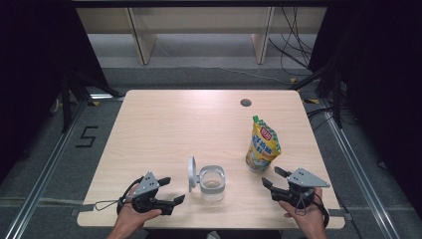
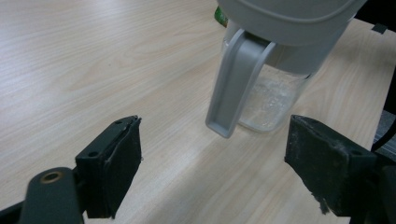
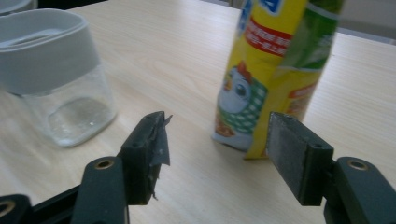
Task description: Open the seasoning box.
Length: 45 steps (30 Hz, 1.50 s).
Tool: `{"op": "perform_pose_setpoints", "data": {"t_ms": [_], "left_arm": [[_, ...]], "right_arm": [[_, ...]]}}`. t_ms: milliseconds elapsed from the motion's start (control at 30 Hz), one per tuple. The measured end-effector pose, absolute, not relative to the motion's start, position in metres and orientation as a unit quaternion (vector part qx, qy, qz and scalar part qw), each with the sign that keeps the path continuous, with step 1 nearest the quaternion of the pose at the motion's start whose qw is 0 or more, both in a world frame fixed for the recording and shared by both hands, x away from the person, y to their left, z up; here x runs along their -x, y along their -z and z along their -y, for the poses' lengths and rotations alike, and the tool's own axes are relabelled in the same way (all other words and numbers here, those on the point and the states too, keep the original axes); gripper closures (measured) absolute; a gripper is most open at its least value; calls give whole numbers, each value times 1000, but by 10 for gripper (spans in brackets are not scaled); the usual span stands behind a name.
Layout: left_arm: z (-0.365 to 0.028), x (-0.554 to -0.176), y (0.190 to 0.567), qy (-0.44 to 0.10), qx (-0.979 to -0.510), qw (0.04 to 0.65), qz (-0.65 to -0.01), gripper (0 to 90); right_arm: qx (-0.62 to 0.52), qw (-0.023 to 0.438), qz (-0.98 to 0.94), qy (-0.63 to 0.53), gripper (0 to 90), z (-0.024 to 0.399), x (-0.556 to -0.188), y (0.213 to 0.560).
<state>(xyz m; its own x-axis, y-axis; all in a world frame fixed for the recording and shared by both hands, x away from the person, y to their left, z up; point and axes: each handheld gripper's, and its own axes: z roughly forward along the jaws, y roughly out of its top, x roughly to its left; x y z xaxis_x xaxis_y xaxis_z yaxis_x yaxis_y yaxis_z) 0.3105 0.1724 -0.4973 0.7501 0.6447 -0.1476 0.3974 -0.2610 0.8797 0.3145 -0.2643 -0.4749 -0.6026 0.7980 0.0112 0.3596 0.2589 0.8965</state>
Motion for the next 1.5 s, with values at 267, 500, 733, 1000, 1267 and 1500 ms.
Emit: {"op": "perform_pose_setpoints", "data": {"t_ms": [267, 500, 733, 1000, 1267, 1500], "left_arm": [[-170, -310, 497, -113, -785, 509, -333, 160], [-170, -309, 496, -117, -789, 508, -326, 155], [-168, -308, 497, -112, -785, 510, -334, 155], [-169, -308, 497, -116, -787, 506, -333, 155], [-170, -309, 496, -121, -790, 502, -331, 155], [-171, -307, 497, -116, -783, 507, -341, 155]], "right_arm": [[-390, 241, -749, -479, 294, 270, -322, 478], [-416, 240, -737, -476, 158, 267, -328, 481], [-408, 243, -746, -468, 156, 262, -339, 487], [-423, 250, -730, -475, 156, 264, -348, 489], [-421, 258, -722, -485, 156, 261, -361, 493], [-419, 263, -721, -486, 158, 253, -371, 496]]}}
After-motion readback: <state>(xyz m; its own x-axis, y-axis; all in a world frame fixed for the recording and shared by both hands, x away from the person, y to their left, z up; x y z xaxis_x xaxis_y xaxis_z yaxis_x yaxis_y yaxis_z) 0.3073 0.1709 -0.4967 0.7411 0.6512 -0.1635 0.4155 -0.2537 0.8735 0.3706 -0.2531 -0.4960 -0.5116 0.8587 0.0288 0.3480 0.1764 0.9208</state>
